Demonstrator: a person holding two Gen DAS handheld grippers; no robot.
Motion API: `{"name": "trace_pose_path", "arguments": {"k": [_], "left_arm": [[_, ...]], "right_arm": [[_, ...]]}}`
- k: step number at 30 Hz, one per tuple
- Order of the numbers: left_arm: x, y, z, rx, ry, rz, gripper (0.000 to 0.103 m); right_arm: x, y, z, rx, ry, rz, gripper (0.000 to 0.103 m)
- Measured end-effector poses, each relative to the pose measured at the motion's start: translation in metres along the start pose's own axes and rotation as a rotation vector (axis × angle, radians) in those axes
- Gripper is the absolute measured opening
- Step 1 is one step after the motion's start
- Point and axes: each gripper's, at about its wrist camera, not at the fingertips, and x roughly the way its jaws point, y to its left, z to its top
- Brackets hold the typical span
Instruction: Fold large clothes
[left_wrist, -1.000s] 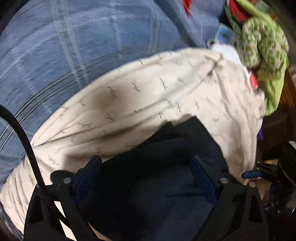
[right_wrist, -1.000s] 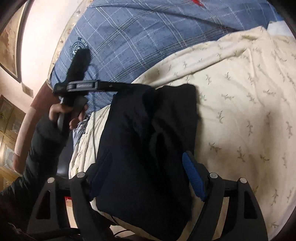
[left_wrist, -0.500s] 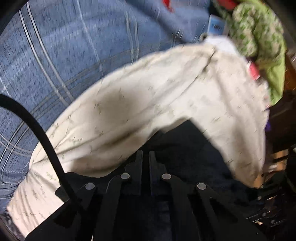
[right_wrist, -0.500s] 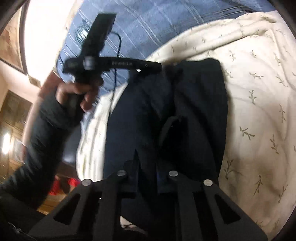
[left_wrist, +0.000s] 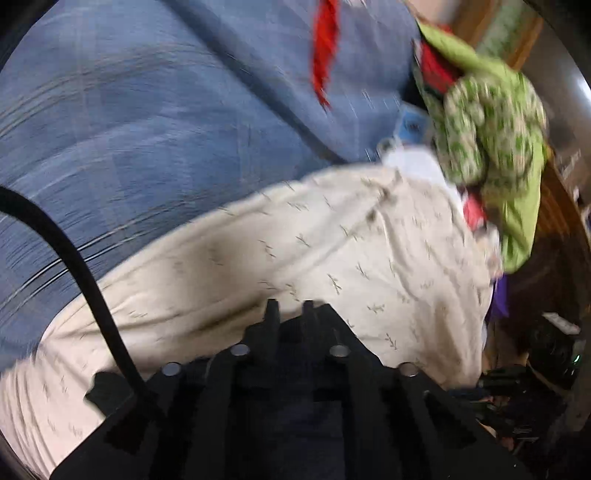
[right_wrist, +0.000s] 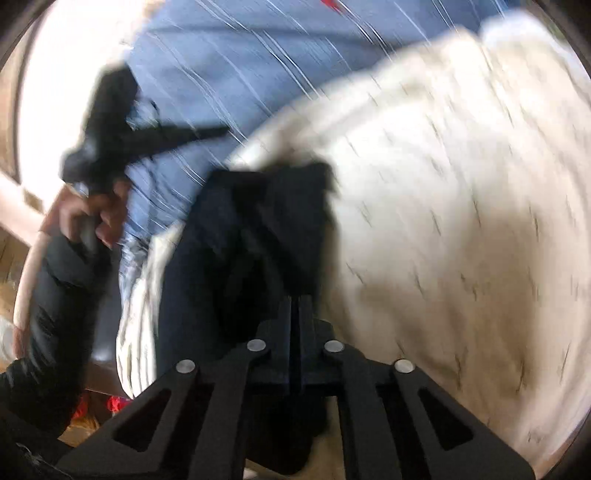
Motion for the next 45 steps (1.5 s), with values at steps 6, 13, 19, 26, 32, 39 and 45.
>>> {"name": "trace_pose_path", "arguments": {"k": [6, 13, 19, 26, 32, 39, 45], "left_arm": [[-0.065, 0.020, -0.056, -0.069, -0.099, 0.078, 0.053], [-0.090, 0.045, -0.130, -0.179, -0.063, 0.156, 0.058], [-0.092, 0.067, -0.177, -0.328, -0.060, 0.092, 0.062], [-0.077, 0.060, -0.202, -0.374, -0.053, 0.041, 0.068], [-0.063, 0.061, -0.215, -0.422, -0.027, 0.028, 0.068], [-0.068, 0.063, -0.215, -0.517, -0.108, -0.026, 0.083], [-0.065, 0.064, -0.217, -0.558, -0.098, -0.057, 0.083]], "right_arm": [[0.077, 0.041, 0.068, -0.100, 0.132, 0.034, 0.102], [0.172, 0.034, 0.076, 0.020, 0.374, 0.173, 0.032], [0.165, 0.039, 0.076, 0.154, 0.355, 0.403, 0.008], [0.132, -0.030, 0.080, 0.405, 0.185, 0.553, 0.006], [0.161, -0.027, 0.058, 0.377, 0.284, 0.491, 0.018], [0.130, 0.020, 0.072, 0.084, 0.250, 0.335, 0.093], [0.147, 0.021, 0.069, 0.019, 0.329, 0.258, 0.060]]}}
